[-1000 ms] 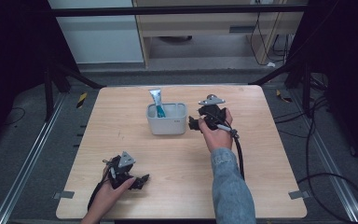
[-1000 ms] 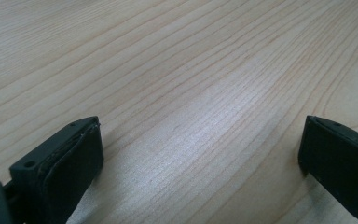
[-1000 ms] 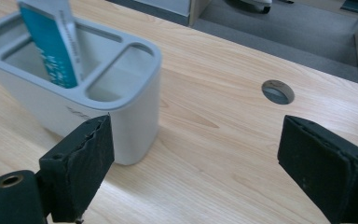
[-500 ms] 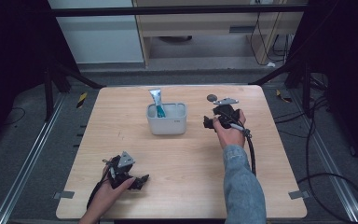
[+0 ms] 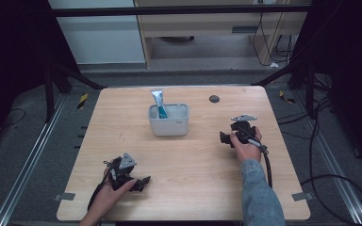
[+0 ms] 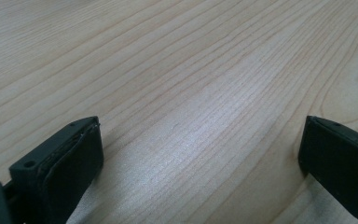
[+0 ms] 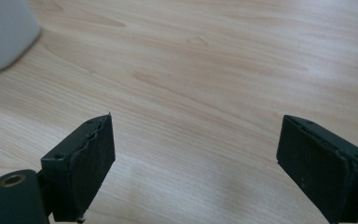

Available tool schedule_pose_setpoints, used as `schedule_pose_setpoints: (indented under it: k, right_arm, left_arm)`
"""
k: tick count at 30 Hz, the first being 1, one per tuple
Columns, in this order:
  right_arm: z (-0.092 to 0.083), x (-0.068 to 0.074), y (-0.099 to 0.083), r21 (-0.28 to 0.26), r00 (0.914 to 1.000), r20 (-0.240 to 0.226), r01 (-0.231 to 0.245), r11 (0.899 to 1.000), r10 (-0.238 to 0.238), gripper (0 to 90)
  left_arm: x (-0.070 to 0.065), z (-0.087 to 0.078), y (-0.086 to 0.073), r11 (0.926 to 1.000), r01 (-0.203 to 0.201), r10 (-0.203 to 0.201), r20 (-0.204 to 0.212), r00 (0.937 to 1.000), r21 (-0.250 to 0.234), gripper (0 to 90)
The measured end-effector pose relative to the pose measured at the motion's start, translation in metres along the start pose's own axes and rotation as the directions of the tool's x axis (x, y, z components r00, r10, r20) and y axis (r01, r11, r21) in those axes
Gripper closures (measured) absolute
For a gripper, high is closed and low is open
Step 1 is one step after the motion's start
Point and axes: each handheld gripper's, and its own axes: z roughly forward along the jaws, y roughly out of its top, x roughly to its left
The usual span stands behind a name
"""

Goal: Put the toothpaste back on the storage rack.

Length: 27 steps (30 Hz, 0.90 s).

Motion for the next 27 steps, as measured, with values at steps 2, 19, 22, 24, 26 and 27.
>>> schedule_pose_setpoints:
  k: [2,19,22,24,26,27]
  right_arm:
    - [0.001,-0.005,-0.006,0.004,1.0,0.001,-0.008,1.0,0.008,11.4]
    - [0.019,-0.022,-0.031,0.024,0.9993,-0.013,-0.034,0.999,0.034,7.9]
    - [0.02,-0.022,-0.031,0.029,0.9993,-0.019,-0.033,0.999,0.033,6.8]
    - [0.02,-0.022,-0.031,0.029,0.9993,-0.015,-0.033,0.999,0.033,5.1]
    - [0.02,-0.021,-0.032,0.046,0.9983,0.008,-0.058,0.997,0.058,0.3]
    - [0.02,-0.021,-0.032,0.049,0.9974,0.023,-0.07,0.996,0.069,0.3]
  left_arm:
    - [0.0,0.0,0.0,1.0,0.002,-0.002,0.0,1.0,-0.002,0.0]
    - [-0.001,0.0,0.0,1.0,0.002,-0.002,-0.005,1.0,0.0,0.0]
    - [-0.001,0.0,0.0,1.0,0.003,-0.003,-0.005,1.0,0.0,0.0]
    - [-0.001,0.0,0.0,1.0,0.005,-0.005,-0.007,1.0,0.0,0.0]
    - [-0.001,0.001,0.0,1.0,0.009,-0.009,-0.01,0.9999,-0.001,0.0]
    - [-0.001,0.001,0.0,1.0,0.009,-0.009,-0.01,0.9999,-0.001,0.0]
